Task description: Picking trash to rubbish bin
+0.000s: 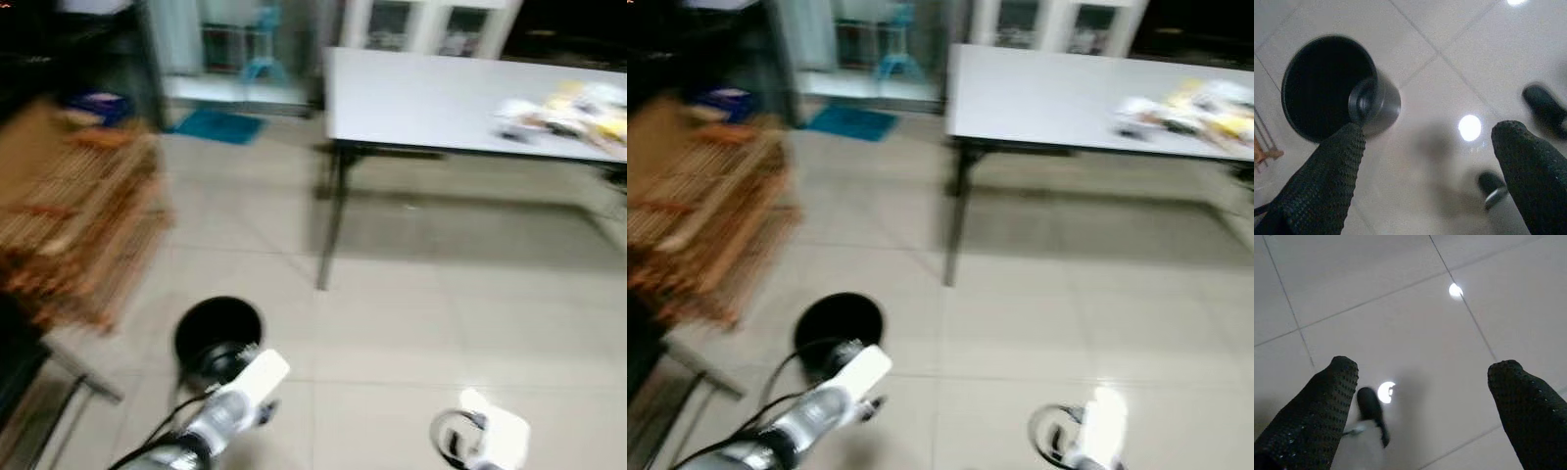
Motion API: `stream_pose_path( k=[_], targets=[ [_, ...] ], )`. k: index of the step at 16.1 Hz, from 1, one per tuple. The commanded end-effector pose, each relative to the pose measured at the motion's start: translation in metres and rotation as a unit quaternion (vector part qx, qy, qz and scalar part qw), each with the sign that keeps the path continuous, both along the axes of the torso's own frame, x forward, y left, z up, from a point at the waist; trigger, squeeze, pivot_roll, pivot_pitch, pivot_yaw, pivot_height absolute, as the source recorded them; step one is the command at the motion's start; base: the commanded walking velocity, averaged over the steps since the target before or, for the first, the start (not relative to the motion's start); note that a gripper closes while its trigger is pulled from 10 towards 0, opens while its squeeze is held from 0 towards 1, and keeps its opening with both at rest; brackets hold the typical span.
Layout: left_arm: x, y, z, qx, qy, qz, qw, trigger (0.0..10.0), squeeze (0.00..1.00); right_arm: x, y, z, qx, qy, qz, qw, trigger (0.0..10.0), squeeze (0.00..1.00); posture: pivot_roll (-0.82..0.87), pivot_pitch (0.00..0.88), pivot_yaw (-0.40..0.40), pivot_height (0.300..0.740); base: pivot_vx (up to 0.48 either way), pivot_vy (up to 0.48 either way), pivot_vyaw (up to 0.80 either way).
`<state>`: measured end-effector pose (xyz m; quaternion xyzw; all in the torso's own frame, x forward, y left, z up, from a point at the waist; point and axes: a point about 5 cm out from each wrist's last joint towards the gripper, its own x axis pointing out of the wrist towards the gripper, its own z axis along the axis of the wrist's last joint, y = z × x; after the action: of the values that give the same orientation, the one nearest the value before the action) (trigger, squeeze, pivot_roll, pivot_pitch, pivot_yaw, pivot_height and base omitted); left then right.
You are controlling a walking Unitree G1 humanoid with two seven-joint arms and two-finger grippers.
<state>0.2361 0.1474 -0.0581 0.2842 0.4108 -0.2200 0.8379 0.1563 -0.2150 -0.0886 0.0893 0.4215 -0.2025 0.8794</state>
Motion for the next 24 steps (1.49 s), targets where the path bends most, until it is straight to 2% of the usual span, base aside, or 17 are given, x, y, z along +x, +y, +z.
stream_pose_path(
  k=[1,5,8,11,13,14,15,16,18,19,22,24],
  targets=[
    [0.003,-0.002,0.002,-0.004,-0.005,0.001,1.0,10.0,0.0,-0.009,-0.005,-0.003,-0.004,0.016,-0.006,1.0,10.0,0.0,0.15,0.0,0.004,0.74,0.0,0.0,-0.71],
    [0.004,0.002,0.003,0.0,-0.008,-0.004,1.0,10.0,0.0,-0.011,0.0,-0.005,0.003,0.018,-0.014,1.0,10.0,0.0,0.15,0.0,0.028,0.74,0.0,0.0,-0.71],
    [0.005,0.008,0.004,0.004,-0.014,0.001,1.0,10.0,0.0,-0.01,0.008,-0.006,0.011,0.012,-0.005,1.0,10.0,0.0,0.15,0.0,0.022,0.74,0.0,0.0,0.0],
    [0.012,0.024,0.011,0.011,-0.052,0.036,0.998,10.0,0.0,0.007,0.012,0.001,0.013,-0.01,0.019,1.0,10.0,0.0,0.16,0.005,-0.013,0.74,0.0,0.0,0.0],
    [0.014,0.03,0.012,-0.004,-0.066,0.084,0.994,10.0,0.0,0.016,0.006,0.006,0.014,-0.032,0.02,0.999,10.0,0.0,0.16,0.002,-0.019,0.74,0.0,0.0,0.0],
    [0.015,0.028,0.013,-0.008,-0.064,0.084,0.994,10.0,0.0,0.021,0.001,0.009,0.012,-0.044,0.018,0.999,10.0,0.0,0.15,0.0,-0.008,0.74,0.0,0.0,0.0],
    [0.016,0.027,0.013,-0.008,-0.063,0.079,0.995,10.0,0.0,0.023,-0.001,0.011,0.01,-0.048,0.016,0.999,10.0,0.0,0.15,0.0,0.0,0.74,0.0,0.0,0.0],
    [0.016,0.019,0.013,0.006,-0.046,0.016,0.999,10.0,0.0,0.026,-0.007,0.013,0.008,-0.051,-0.013,0.999,10.0,0.0,0.13,0.0,0.029,0.74,0.0,0.0,0.0],
    [0.014,0.015,0.012,0.003,-0.037,-0.008,0.999,10.0,0.0,0.031,-0.005,0.016,0.014,-0.066,-0.035,0.997,10.0,0.0,0.1,0.0,0.05,0.74,0.0,0.0,0.0],
    [0.014,0.013,0.011,0.015,-0.032,-0.031,0.999,10.0,0.0,0.032,0.001,0.016,0.018,-0.073,-0.038,0.996,10.0,0.0,0.09,0.0,0.062,0.74,0.0,0.0,0.0],
    [0.013,0.011,0.01,0.013,-0.035,-0.028,0.999,10.0,0.0,0.029,0.014,0.012,0.02,-0.068,-0.017,0.997,10.0,0.0,0.1,0.005,0.053,0.74,0.0,0.0,0.0],
    [0.012,0.012,0.009,0.001,-0.04,-0.001,0.999,10.0,0.0,0.031,0.024,0.012,0.023,-0.067,0.019,0.997,10.0,0.0,0.11,0.008,0.029,0.74,0.0,0.0,0.0]
  ],
)
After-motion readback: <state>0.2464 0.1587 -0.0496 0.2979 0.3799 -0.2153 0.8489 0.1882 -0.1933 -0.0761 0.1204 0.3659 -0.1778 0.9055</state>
